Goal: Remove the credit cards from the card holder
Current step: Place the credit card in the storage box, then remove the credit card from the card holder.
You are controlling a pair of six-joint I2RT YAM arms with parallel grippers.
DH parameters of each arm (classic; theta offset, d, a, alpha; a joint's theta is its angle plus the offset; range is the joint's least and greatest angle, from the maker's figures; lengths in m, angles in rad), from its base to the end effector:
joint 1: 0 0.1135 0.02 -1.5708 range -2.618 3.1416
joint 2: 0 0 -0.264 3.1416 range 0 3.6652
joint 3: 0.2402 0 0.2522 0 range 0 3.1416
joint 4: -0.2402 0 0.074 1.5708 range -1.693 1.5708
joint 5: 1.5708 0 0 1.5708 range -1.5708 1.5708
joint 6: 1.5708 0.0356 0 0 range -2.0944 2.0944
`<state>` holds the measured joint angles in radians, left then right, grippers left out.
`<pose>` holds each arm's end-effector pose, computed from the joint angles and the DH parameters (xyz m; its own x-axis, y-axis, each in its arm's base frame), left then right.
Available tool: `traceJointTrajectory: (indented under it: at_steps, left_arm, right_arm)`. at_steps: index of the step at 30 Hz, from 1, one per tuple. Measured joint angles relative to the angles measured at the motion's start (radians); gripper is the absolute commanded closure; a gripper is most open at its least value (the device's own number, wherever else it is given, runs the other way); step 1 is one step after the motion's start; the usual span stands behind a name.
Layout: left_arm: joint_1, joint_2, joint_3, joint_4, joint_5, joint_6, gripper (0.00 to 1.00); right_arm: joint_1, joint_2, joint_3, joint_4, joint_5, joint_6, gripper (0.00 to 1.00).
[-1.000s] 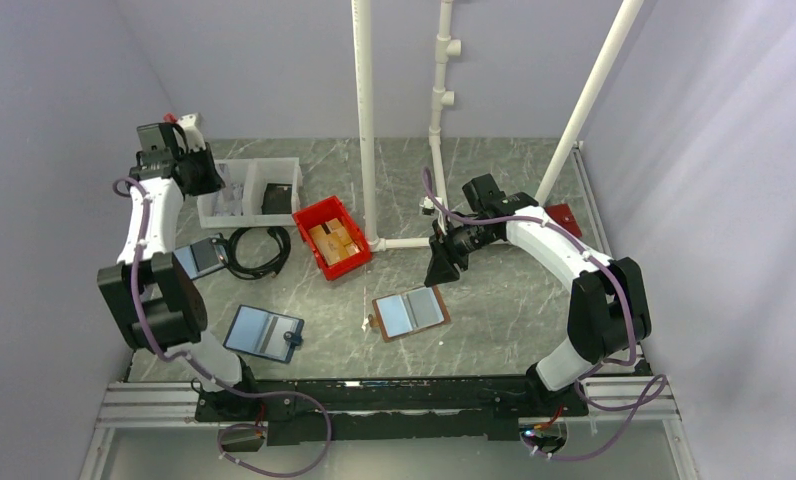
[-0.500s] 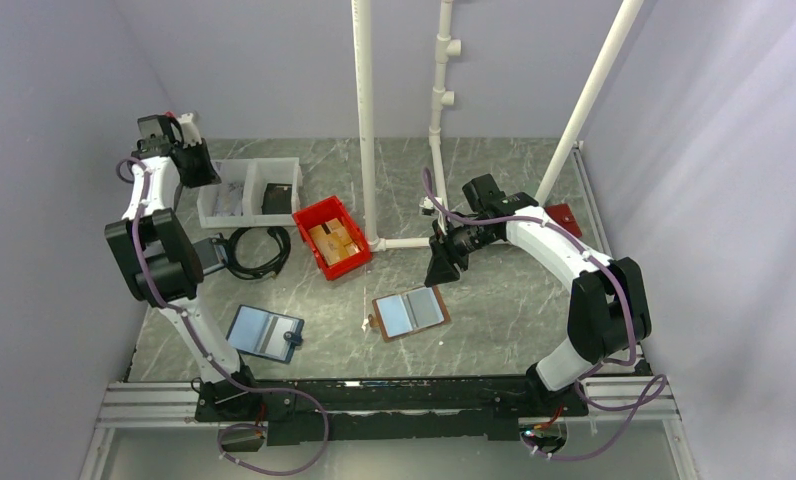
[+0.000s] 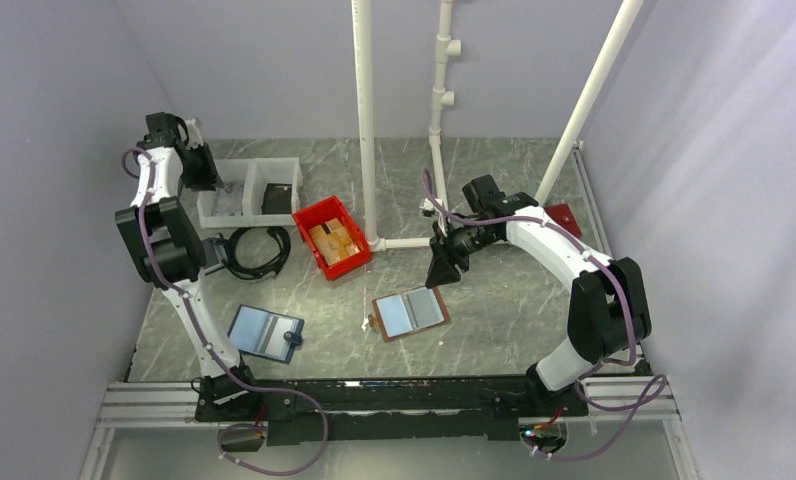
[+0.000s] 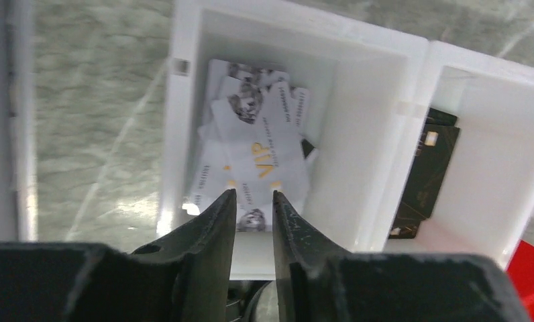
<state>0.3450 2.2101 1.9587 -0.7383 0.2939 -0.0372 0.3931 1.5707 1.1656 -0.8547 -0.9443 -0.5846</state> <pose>0.4637 0.1557 0.2322 -0.7796 -0.3180 -0.5396 -0.2032 0.9433 -0.2624 0.2640 0.1407 0.2458 -0.4831 -0.5506 -0.6808 -0.8636 0.1712 0.4743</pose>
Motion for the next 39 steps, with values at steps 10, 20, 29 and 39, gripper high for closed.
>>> traceJointTrajectory:
  at_steps: [10,20,29,39]
  left_arm:
    - [0.003,-0.336,-0.262,0.104,-0.099,-0.081,0.10]
    - [0.030,-0.980,-0.939,0.436,0.169,-0.357,0.00]
    - [0.029,-1.110,-1.159,0.436,0.471,-0.550,0.01]
    - [-0.278,-1.288,-1.294,0.416,0.463,-0.618,0.01]
  right_arm:
    - [0.000,-0.006,0.000,-0.016,0.002,-0.035,0.52]
    - [-0.001,-0.133,-0.028,-0.019,-0.018,-0.108,0.50]
    - [-0.007,-0.148,-0.074,-0.016,-0.013,-0.158,0.50]
    - [-0.018,-0.148,-0.090,-0.008,0.013,-0.196,0.51]
